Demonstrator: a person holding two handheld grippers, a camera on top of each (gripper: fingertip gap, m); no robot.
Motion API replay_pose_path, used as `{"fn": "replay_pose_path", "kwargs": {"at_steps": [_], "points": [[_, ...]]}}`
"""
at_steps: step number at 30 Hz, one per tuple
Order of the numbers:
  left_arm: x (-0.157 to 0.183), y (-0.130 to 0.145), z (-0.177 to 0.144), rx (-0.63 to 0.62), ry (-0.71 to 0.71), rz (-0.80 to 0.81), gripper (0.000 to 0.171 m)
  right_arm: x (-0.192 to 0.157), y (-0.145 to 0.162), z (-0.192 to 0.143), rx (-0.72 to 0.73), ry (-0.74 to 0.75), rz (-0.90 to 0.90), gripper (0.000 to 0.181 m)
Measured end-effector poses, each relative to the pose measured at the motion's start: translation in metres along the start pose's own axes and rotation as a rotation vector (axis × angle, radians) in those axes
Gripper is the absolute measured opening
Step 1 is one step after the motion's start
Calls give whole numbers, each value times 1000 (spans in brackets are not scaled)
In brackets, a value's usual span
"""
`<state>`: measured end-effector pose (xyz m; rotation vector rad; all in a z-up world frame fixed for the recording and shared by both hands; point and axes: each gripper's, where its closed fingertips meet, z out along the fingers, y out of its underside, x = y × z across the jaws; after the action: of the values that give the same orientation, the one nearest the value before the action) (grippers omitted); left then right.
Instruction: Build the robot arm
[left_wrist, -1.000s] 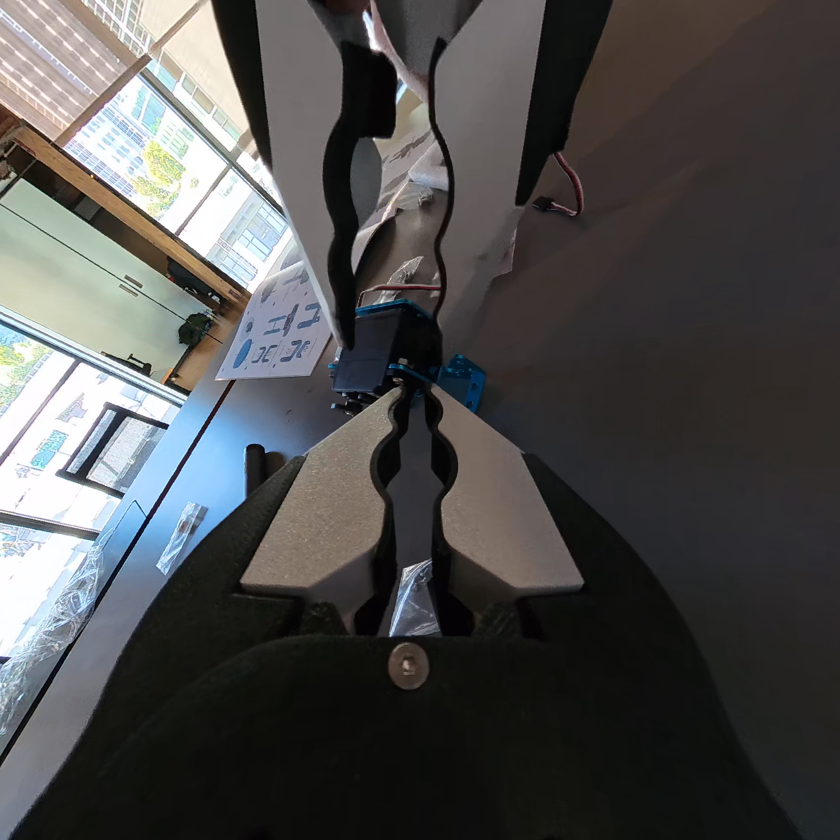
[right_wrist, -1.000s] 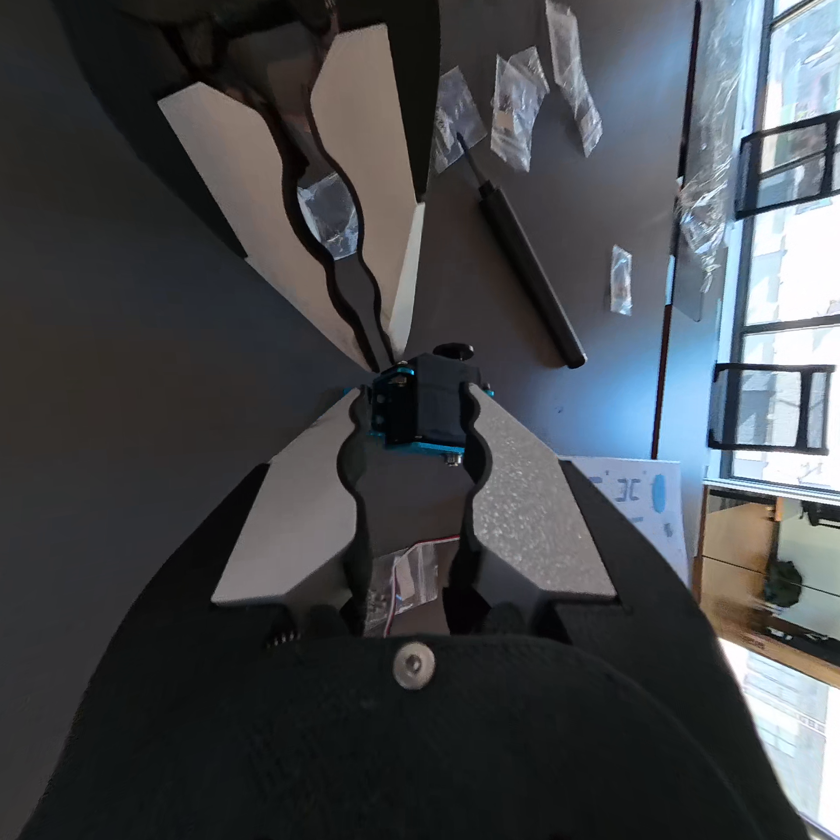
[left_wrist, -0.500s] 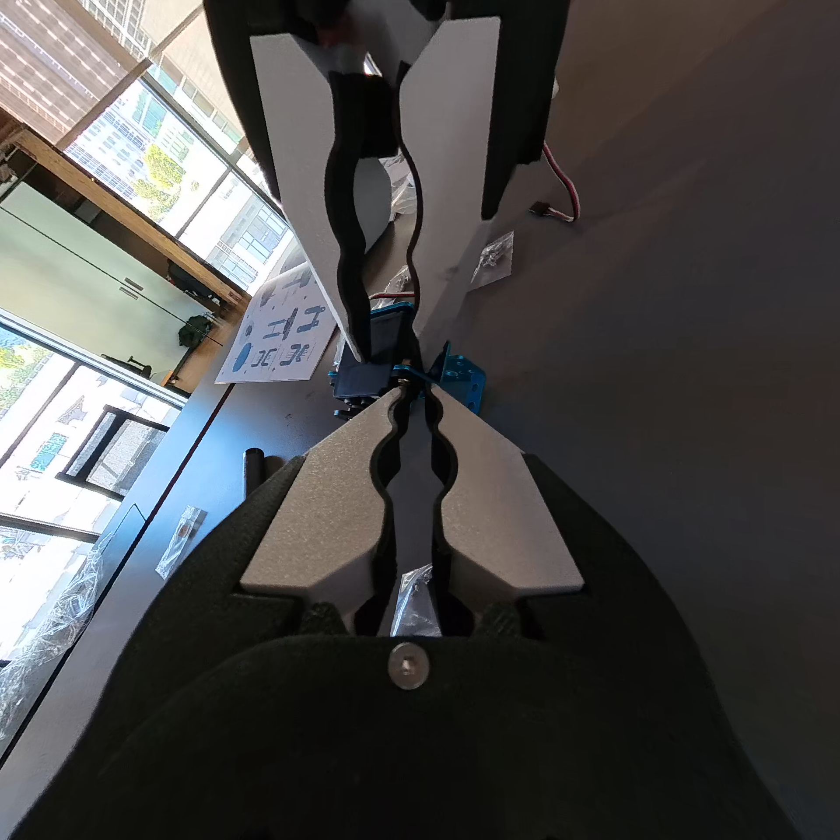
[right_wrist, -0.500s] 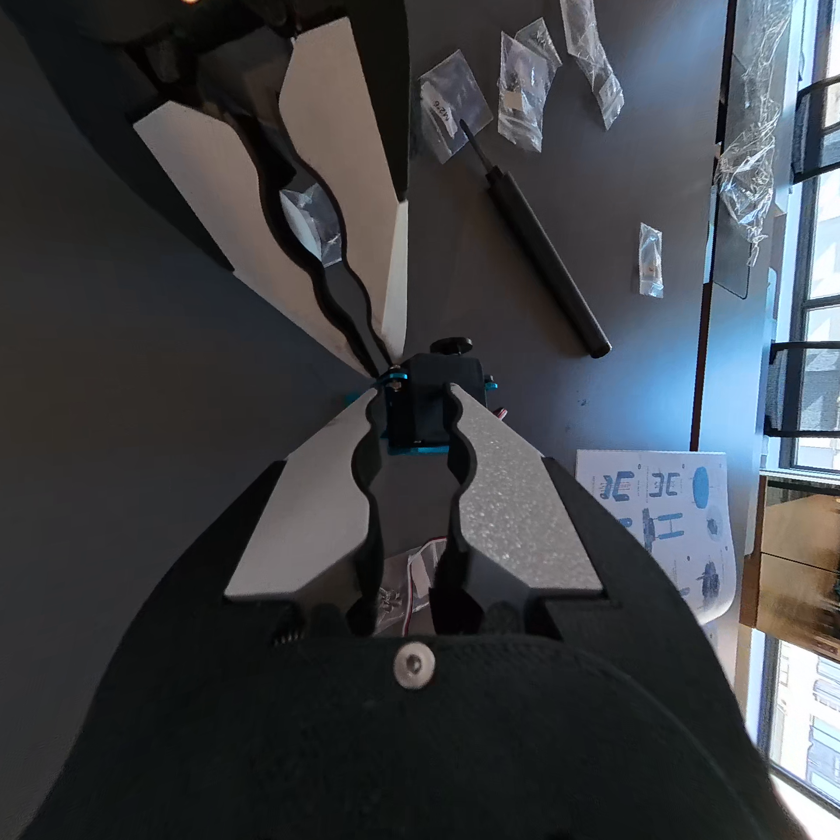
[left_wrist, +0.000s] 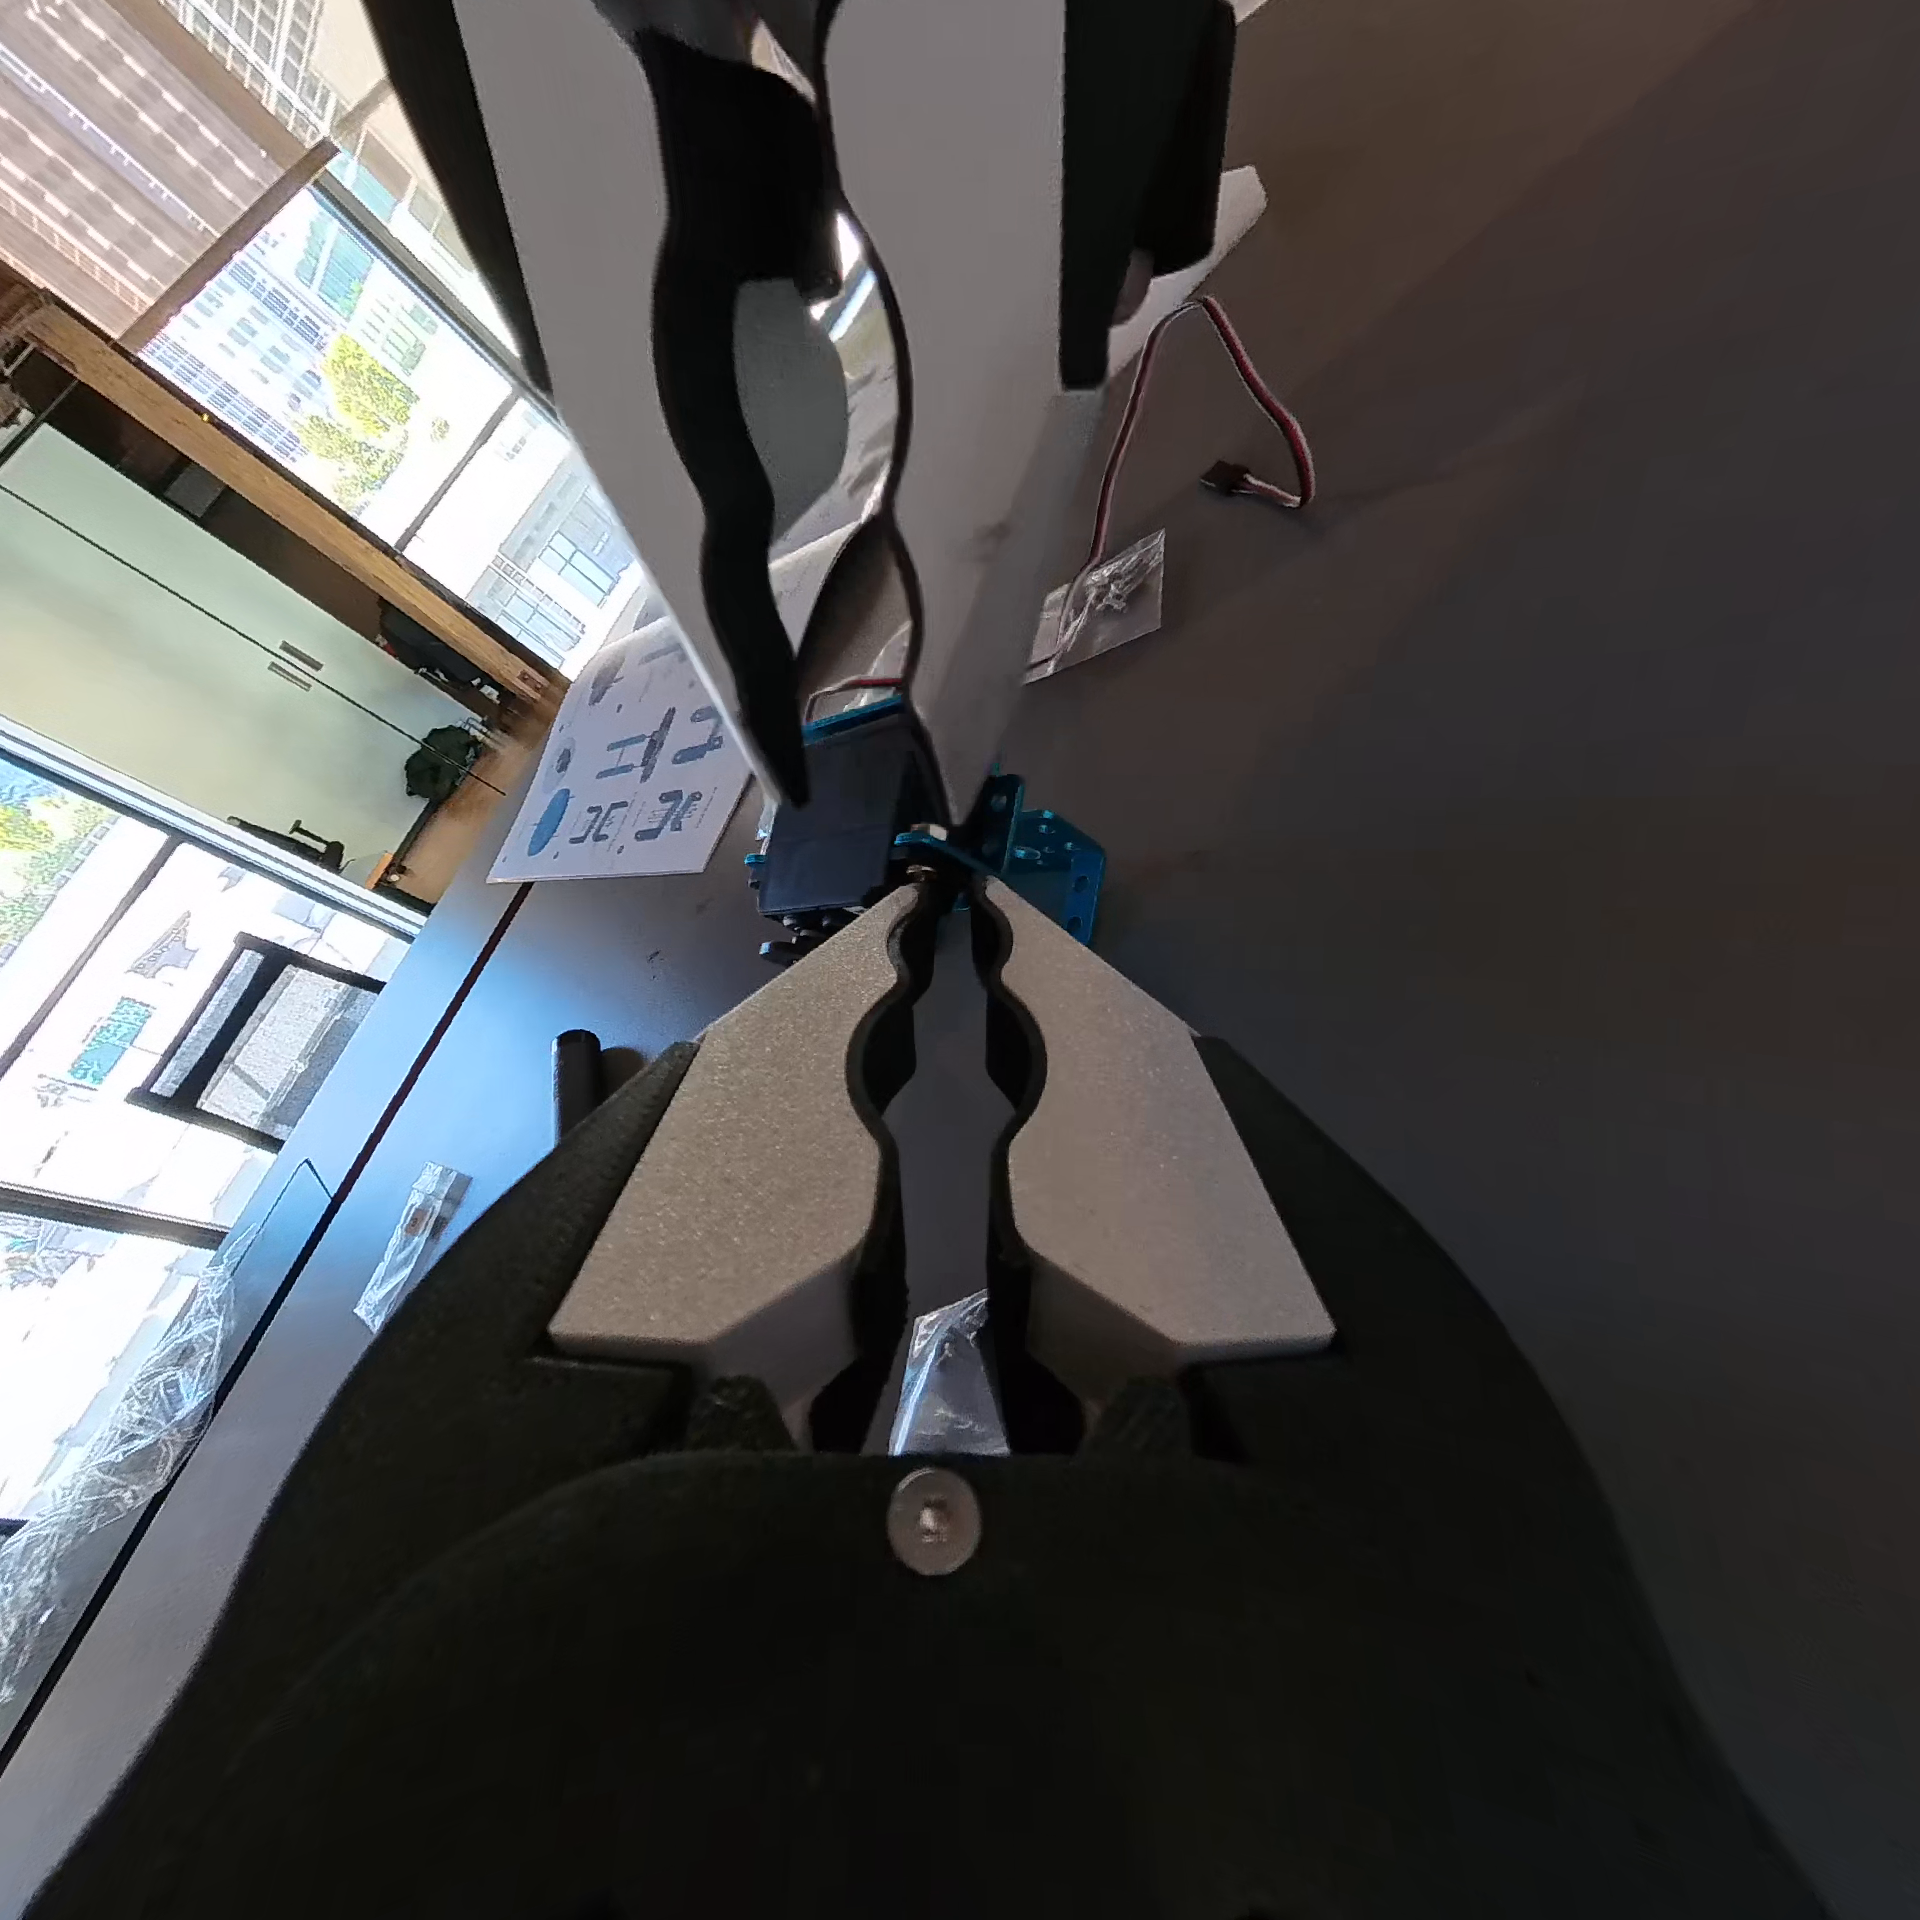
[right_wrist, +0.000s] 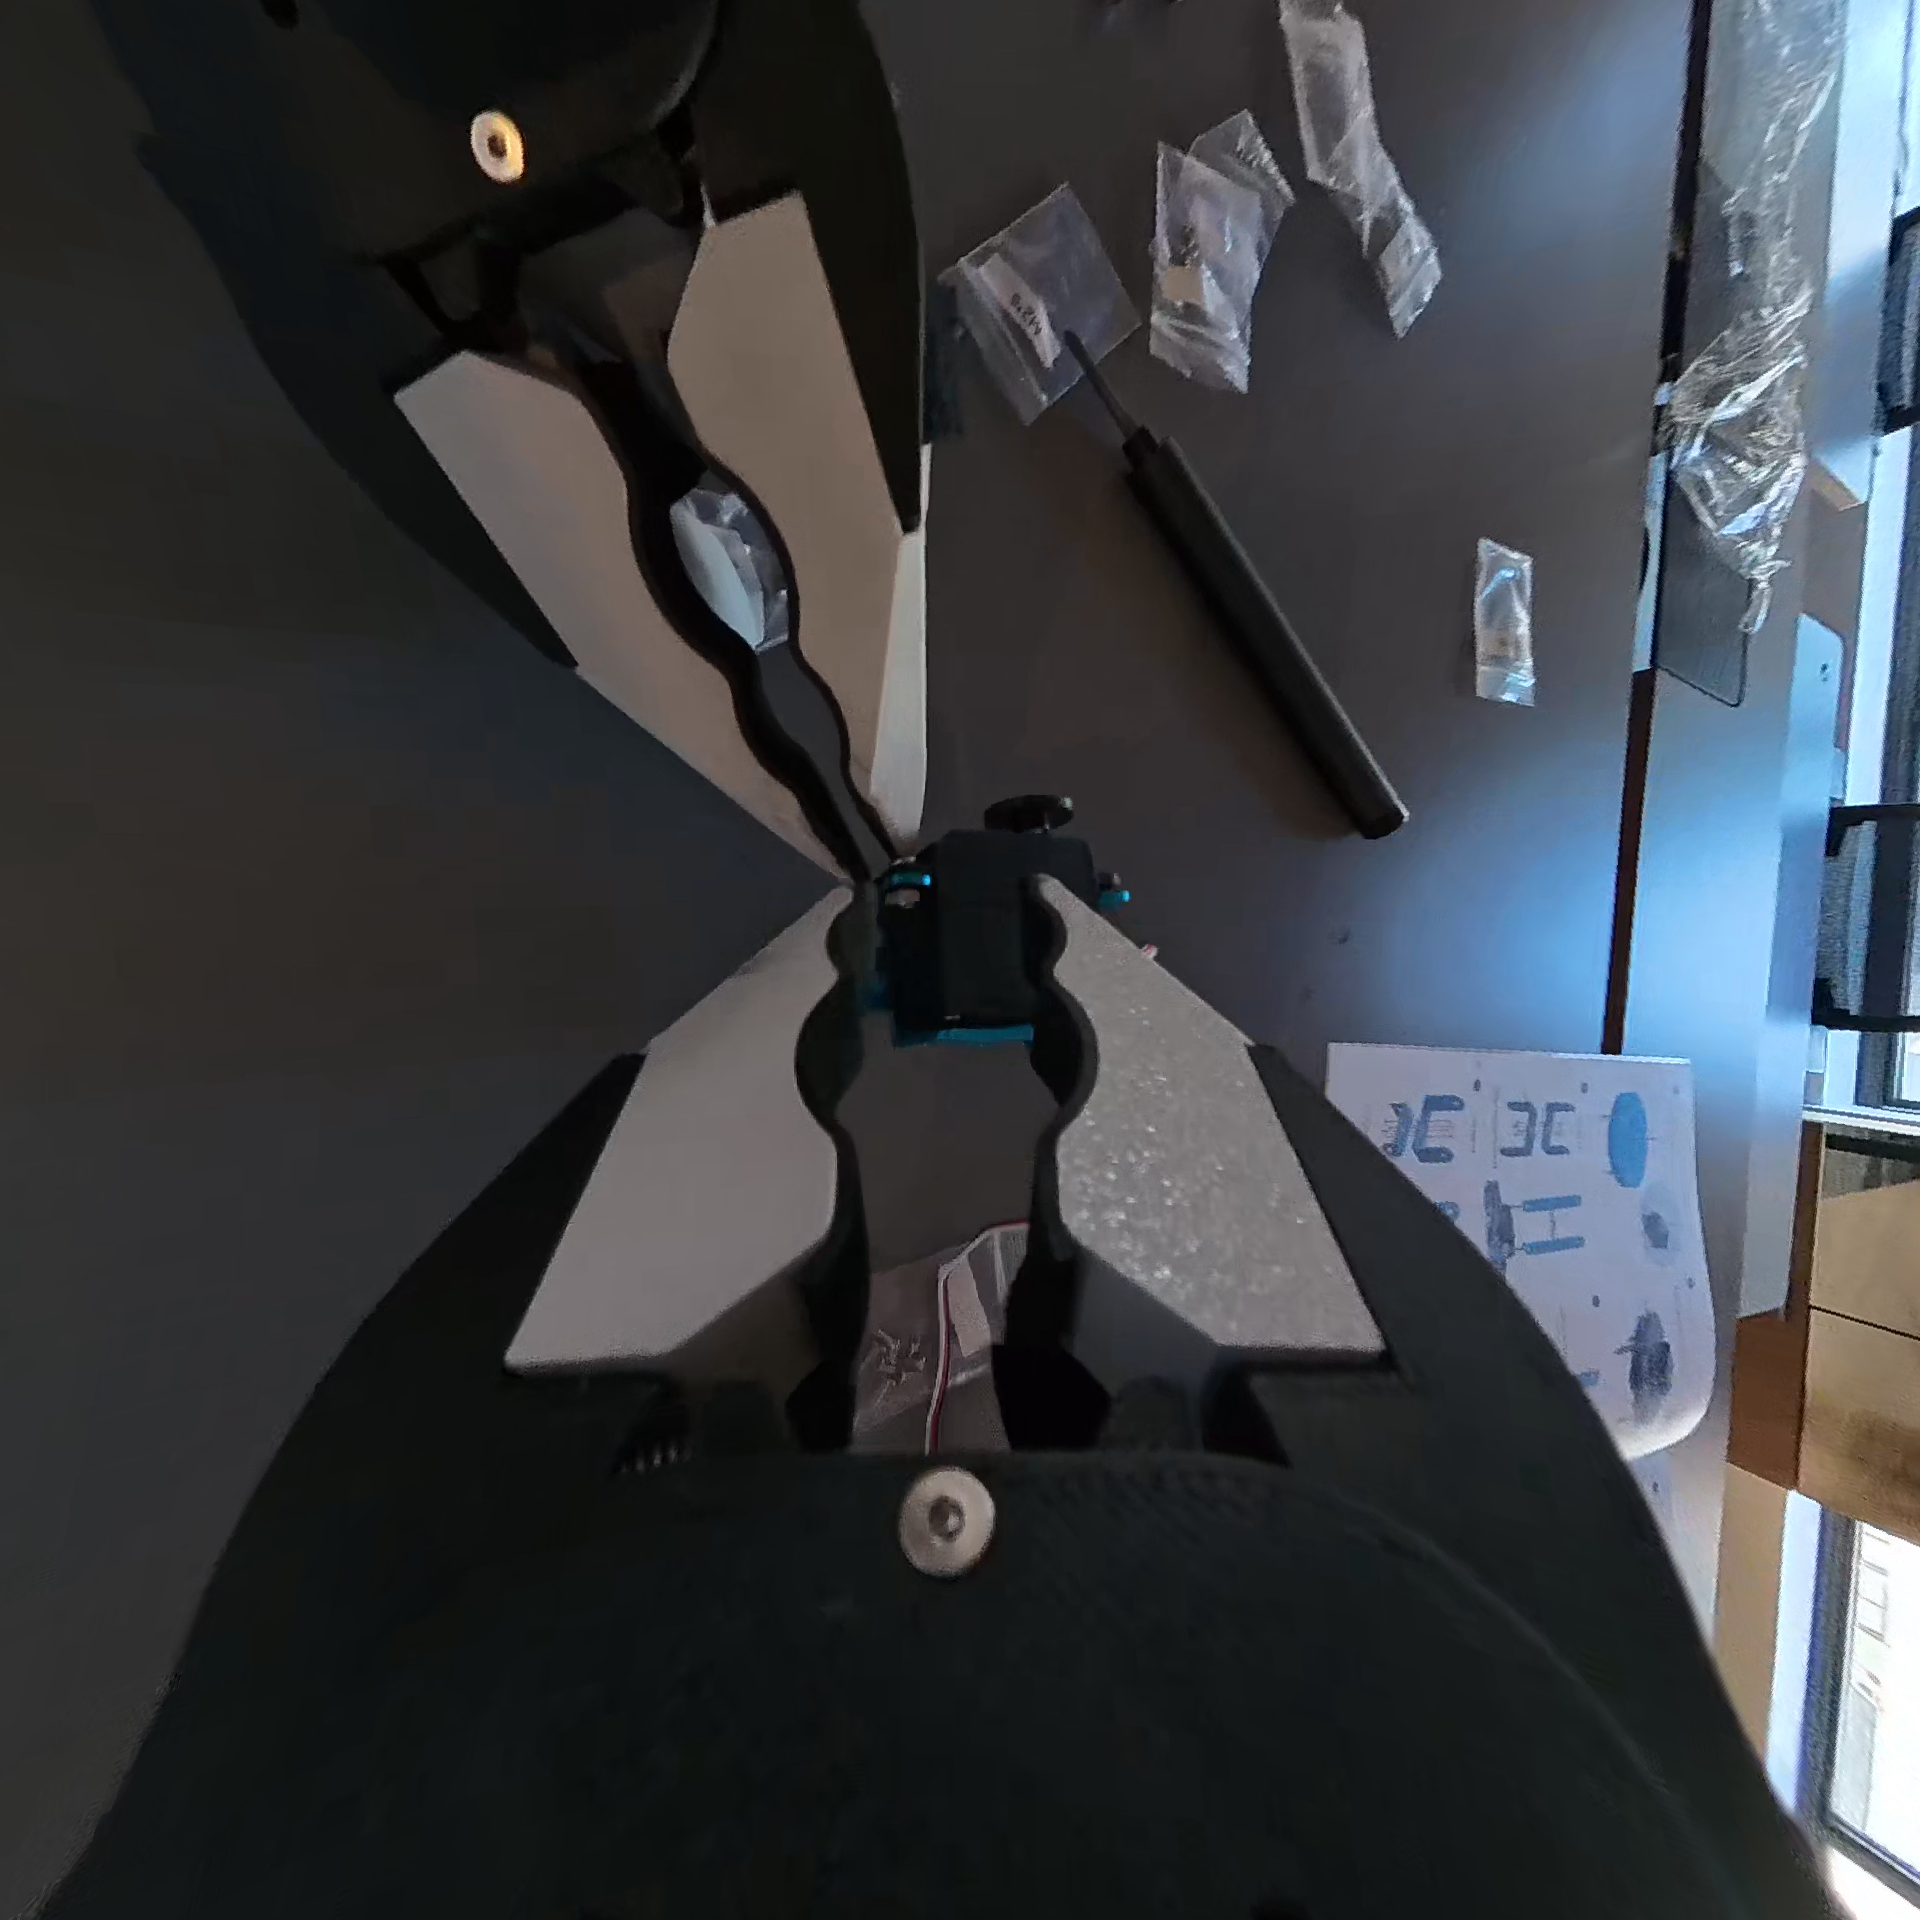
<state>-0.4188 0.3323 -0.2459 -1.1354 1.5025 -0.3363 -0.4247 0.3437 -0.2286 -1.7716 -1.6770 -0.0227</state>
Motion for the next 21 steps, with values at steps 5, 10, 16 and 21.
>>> {"fn": "replay_pose_path", "kwargs": {"at_steps": [5, 10, 16, 21], "points": [[1, -1, 1, 1, 2, 2, 5, -5, 8, 7, -40, -22, -5, 28], [1, -1, 1, 3, 2, 7, 5, -3, 7, 7, -41, -9, -8, 19], [1, -1, 1, 2, 1, 5, 6, -4, 7, 7, -52, -12, -18, 18], [2, -1, 1, -1, 1, 10, 6, -6, 5, 6, -40, -49, 23, 13]]}}
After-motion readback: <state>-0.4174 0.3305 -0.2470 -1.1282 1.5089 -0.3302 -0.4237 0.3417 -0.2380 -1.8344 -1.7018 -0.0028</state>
